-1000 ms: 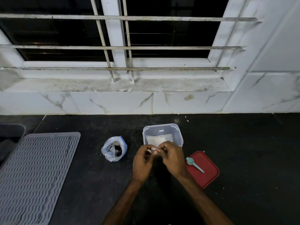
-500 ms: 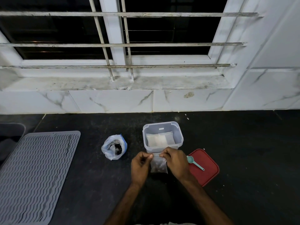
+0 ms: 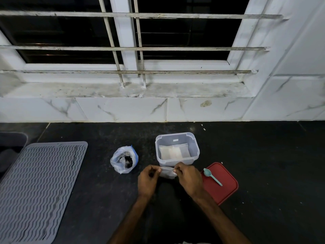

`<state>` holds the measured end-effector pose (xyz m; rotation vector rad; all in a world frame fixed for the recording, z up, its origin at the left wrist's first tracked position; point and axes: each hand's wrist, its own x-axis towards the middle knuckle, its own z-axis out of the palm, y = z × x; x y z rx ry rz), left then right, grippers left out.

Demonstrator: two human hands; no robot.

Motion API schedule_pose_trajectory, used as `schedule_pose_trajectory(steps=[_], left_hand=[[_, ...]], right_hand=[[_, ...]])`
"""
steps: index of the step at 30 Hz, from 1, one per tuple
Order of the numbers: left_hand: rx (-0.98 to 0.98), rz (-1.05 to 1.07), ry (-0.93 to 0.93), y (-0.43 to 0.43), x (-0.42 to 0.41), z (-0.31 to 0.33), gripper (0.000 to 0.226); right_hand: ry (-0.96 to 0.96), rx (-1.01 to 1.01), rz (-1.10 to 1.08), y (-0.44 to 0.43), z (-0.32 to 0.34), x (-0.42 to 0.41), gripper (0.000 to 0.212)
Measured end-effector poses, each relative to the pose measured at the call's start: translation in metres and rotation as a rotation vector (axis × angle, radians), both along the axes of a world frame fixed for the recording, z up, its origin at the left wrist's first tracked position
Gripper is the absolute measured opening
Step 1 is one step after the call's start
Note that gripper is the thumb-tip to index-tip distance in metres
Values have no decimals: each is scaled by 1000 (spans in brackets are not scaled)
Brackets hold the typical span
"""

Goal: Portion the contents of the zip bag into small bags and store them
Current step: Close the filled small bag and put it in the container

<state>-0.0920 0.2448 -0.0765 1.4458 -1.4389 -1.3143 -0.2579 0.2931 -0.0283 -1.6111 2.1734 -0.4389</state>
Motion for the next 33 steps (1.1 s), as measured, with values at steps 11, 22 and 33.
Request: schedule_pose_trajectory(steps=[11, 22, 33], left_hand=[[39, -50, 53, -7, 1, -1, 10], [14, -317, -481, -9, 8, -17, 20], [-62, -306, -364, -19, 25, -2, 44]], right_hand=[[-9, -15, 13, -4, 2, -5, 25], [-112, 169, -18, 12, -24, 3, 20], [-39, -273, -1, -51, 45, -18, 14]])
